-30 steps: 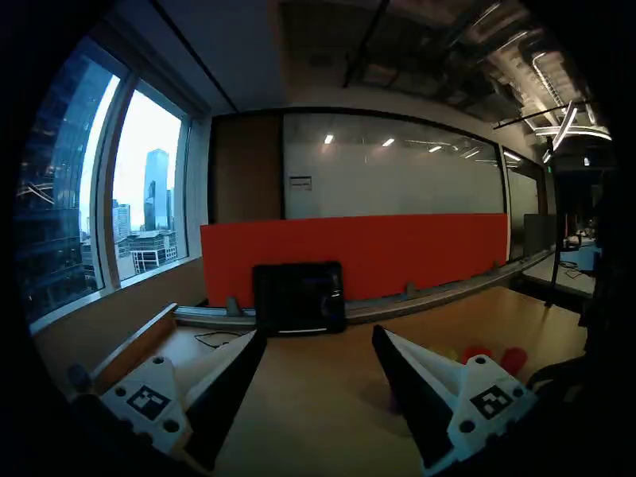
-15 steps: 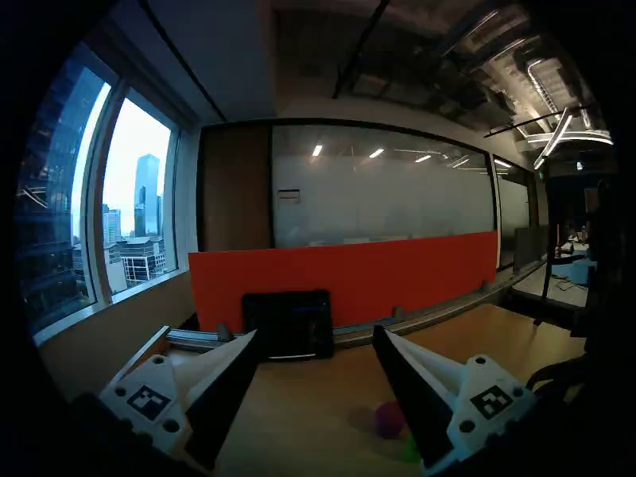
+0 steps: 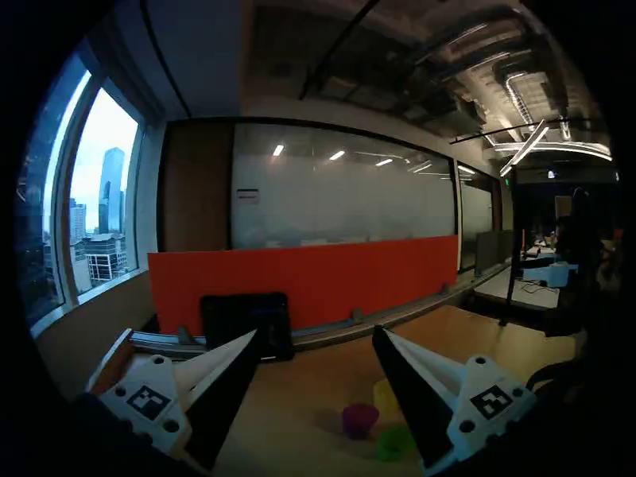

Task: Pour water

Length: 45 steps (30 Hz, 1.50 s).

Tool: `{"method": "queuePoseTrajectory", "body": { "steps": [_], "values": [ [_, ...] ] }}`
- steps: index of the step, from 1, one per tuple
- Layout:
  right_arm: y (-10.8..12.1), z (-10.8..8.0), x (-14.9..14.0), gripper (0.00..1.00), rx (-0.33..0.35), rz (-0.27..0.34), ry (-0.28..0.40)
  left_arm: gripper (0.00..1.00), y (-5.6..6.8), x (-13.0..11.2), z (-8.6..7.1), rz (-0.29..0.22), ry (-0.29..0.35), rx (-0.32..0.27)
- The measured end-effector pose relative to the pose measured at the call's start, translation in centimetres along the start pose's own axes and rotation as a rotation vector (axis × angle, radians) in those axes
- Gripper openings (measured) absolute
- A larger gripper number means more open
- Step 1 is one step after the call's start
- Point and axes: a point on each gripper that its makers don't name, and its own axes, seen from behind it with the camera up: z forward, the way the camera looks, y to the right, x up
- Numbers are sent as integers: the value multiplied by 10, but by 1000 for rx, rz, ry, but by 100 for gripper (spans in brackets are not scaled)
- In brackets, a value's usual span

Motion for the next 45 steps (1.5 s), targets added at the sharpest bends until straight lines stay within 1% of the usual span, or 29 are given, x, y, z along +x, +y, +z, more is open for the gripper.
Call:
{"method": "queuePoseTrajectory", "body": {
  "steps": [6,11,14,17,21,24,29,32,38,45],
  "values": [
    [-31,-5,6,99,121,-4,8,99,19,0,0,7,-1,-88],
    [-54,-9,10,99,215,6,13,99,33,-3,-2,-8,0,-156],
    [-61,-10,8,99,243,4,5,99,37,-8,-1,-14,-6,-180],
    [-68,-10,3,99,275,2,-5,99,41,-13,0,-8,-14,-201],
    [-74,-8,-4,99,304,-17,-24,98,48,-20,-1,3,-34,-228],
    [-79,-9,-9,99,323,-37,-36,99,51,-26,-2,5,-46,-243],
    [-90,-9,-21,99,370,-41,-60,98,56,-40,-2,4,-66,-269],
    [-93,-8,-30,99,390,-47,-76,98,58,-51,-1,15,-79,-278],
    [-100,-8,-59,99,429,-78,-123,98,59,-75,3,44,-108,-289],
    [-109,-8,-89,99,471,-120,-176,99,61,-107,9,62,-150,-304]
  ]
}}
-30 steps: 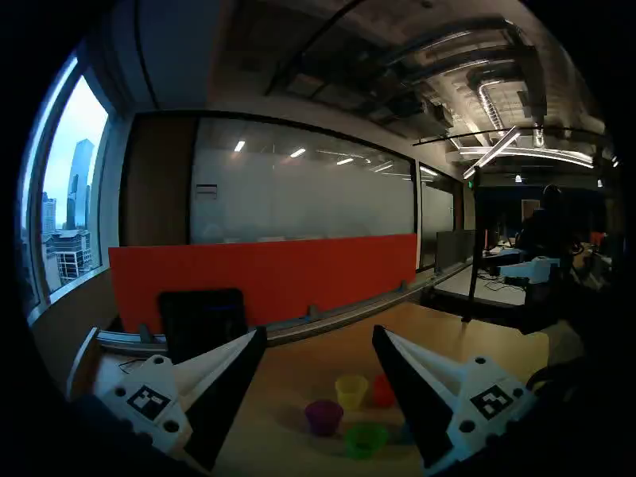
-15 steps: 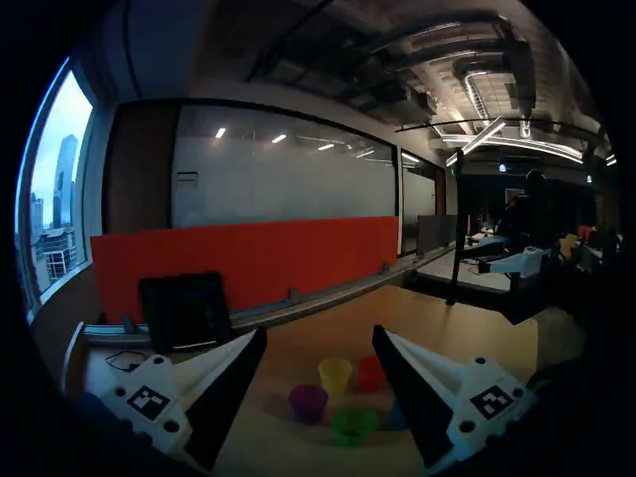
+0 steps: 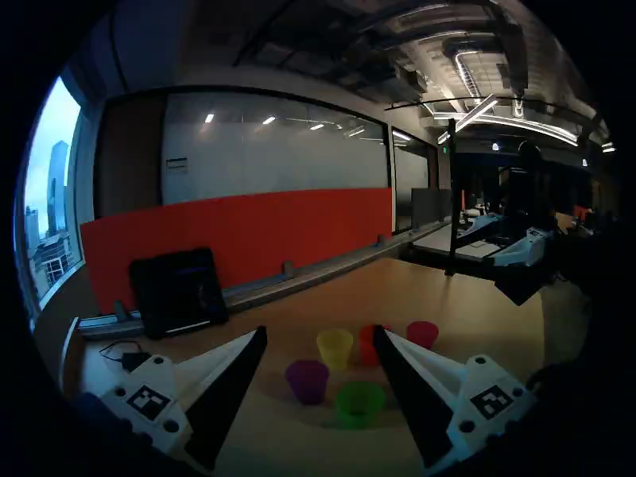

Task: Pour water

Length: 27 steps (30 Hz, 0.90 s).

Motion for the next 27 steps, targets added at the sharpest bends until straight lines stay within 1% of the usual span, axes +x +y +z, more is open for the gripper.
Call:
{"method": "queuePoseTrajectory", "body": {
  "steps": [2,8,17,27],
  "values": [
    [-2,2,-7,99,10,-4,-13,99,1,-8,3,4,-16,-4],
    [-6,10,-29,99,37,-17,-59,99,11,-36,11,14,-67,-34],
    [-12,20,-68,99,61,-42,-131,99,18,-74,24,18,-140,-58],
    [-21,28,-106,99,94,-31,-201,99,31,-109,35,51,-201,-92]
  ]
}}
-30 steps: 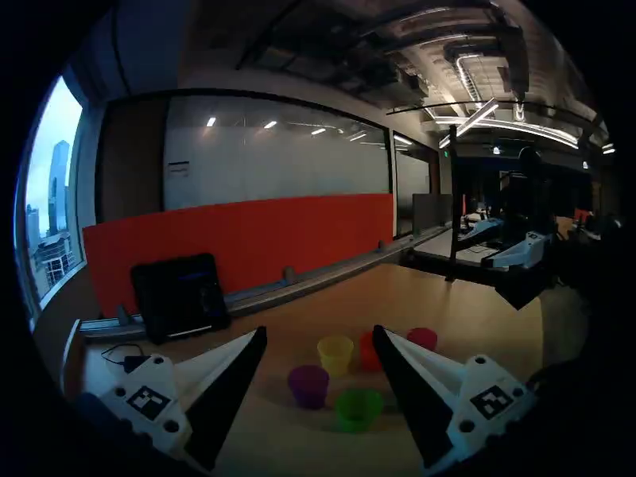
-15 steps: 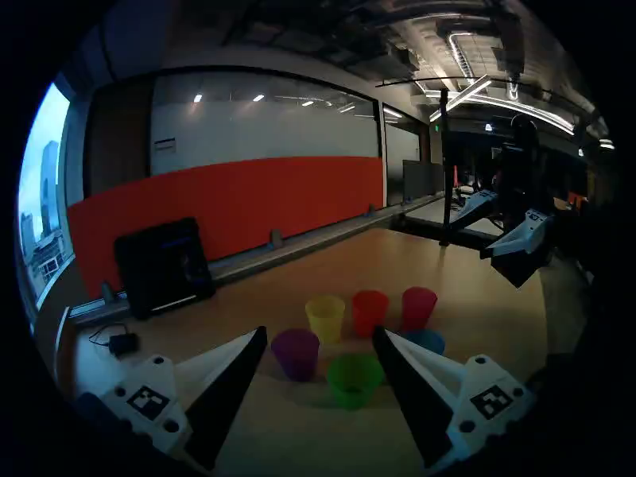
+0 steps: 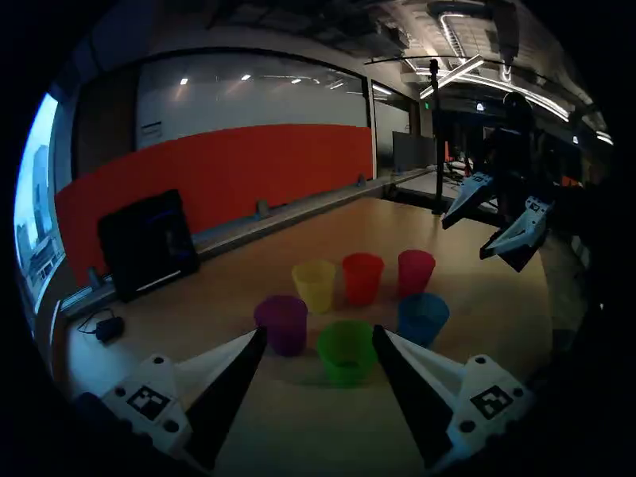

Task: Pour water

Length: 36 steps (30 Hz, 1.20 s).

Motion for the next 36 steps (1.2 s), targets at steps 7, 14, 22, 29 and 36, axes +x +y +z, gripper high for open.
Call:
{"method": "queuePoseTrajectory", "body": {
  "steps": [7,14,22,29,36],
  "values": [
    [-2,13,-27,99,9,-7,-50,99,10,-24,12,7,-50,-43],
    [-4,26,-51,99,13,-14,-96,99,17,-45,19,18,-103,-80],
    [-8,42,-71,99,36,2,-134,99,17,-68,29,41,-170,-95],
    [-10,55,-81,99,51,5,-158,99,17,-76,40,56,-198,-114],
    [-13,67,-89,99,70,8,-175,99,22,-76,52,60,-207,-141]
  ]
}}
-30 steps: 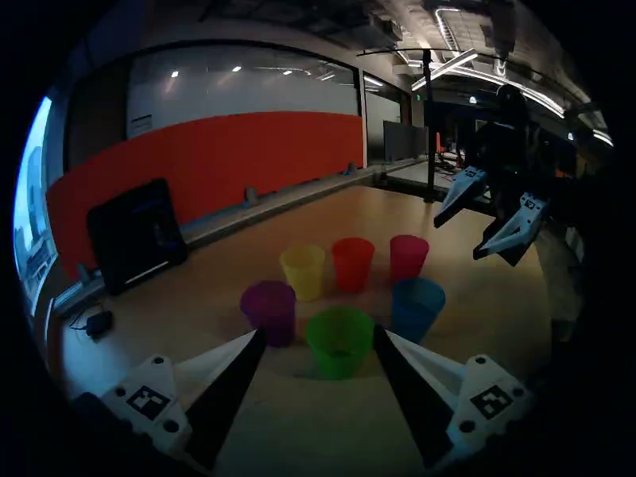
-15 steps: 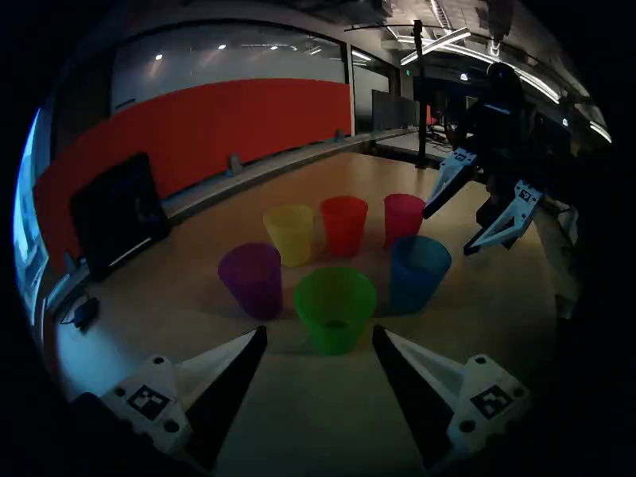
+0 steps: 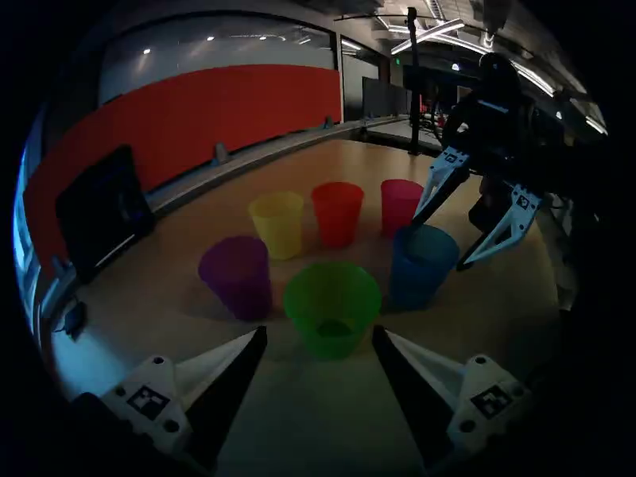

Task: Pour water

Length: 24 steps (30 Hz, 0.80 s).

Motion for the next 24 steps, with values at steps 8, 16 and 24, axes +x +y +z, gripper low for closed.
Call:
{"method": "queuePoseTrajectory", "body": {
  "steps": [8,16,24],
  "values": [
    [-2,11,0,99,15,5,-3,99,4,5,14,11,-10,-24],
    [-2,17,0,99,25,4,-2,99,5,10,22,17,-18,-34],
    [-1,18,-1,99,26,4,-2,99,5,11,25,20,-20,-36]
  ]
}}
